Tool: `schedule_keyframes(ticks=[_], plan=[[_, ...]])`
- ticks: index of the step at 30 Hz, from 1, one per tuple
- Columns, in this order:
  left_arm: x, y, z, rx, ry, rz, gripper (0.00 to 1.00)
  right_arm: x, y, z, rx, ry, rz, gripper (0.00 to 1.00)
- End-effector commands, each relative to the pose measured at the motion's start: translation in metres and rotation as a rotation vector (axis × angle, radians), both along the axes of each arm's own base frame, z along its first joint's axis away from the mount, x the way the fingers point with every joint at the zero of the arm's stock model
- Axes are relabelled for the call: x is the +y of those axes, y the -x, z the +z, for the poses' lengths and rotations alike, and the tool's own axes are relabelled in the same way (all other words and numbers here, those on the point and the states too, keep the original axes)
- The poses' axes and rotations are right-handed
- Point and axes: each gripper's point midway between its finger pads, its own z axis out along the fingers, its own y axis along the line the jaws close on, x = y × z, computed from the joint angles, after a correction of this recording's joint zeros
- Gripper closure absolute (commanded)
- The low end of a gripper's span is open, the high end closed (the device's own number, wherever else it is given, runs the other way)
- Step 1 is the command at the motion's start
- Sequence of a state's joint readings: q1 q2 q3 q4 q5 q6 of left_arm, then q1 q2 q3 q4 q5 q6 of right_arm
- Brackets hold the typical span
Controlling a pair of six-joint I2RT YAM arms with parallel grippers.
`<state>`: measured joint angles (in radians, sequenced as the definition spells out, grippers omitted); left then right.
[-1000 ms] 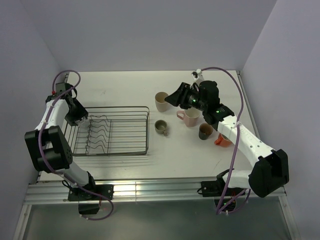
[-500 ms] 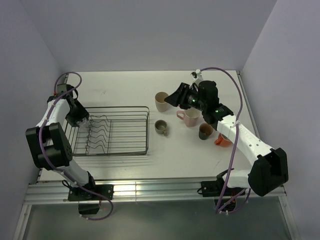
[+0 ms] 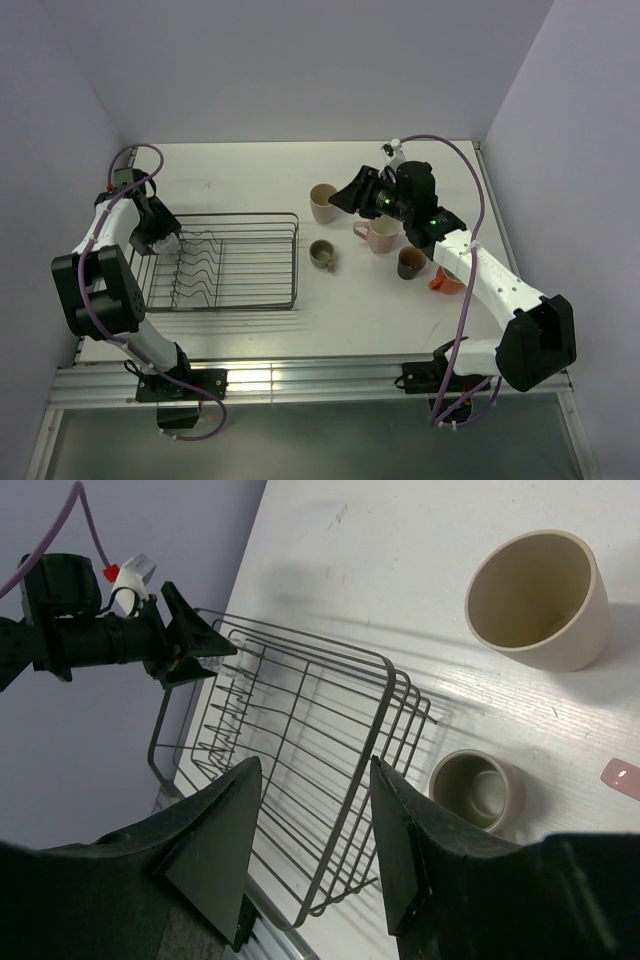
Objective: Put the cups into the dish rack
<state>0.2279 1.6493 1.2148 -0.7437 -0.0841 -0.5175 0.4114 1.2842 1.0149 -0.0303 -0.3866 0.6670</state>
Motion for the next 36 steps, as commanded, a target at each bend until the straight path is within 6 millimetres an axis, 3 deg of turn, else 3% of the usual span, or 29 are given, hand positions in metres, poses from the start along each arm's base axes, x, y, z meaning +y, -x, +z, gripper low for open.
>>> schedule_keyframes(ticks=[1, 4, 12, 19, 24, 30, 36], plan=[[0.005, -0.006, 0.014, -0.053, -0.023, 0.011, 0.26, 0.001, -0.006, 0.018, -0.055, -0.016, 0.008, 0.45], [0.005, -0.005, 0.021, -0.068, -0.026, 0.009, 0.27, 0.001, -0.006, 0.018, -0.055, -0.016, 0.008, 0.45], [0.005, -0.004, 0.066, -0.163, -0.057, 0.006, 0.26, 0.002, -0.008, 0.013, -0.043, -0.013, 0.008, 0.45], [0.003, 0.008, 0.096, -0.237, -0.078, 0.011, 0.26, 0.001, -0.014, 0.009, -0.044, 0.013, -0.007, 0.45], [-0.002, 0.018, 0.135, -0.355, -0.099, 0.004, 0.27, -0.004, -0.023, -0.002, -0.032, 0.088, -0.053, 0.45], [-0.036, 0.018, 0.181, -0.517, -0.065, -0.097, 0.27, -0.015, -0.033, -0.01, -0.022, 0.206, -0.138, 0.46], [-0.081, 0.019, 0.199, -0.609, -0.01, -0.219, 0.26, -0.029, -0.045, -0.007, -0.018, 0.315, -0.204, 0.46]])
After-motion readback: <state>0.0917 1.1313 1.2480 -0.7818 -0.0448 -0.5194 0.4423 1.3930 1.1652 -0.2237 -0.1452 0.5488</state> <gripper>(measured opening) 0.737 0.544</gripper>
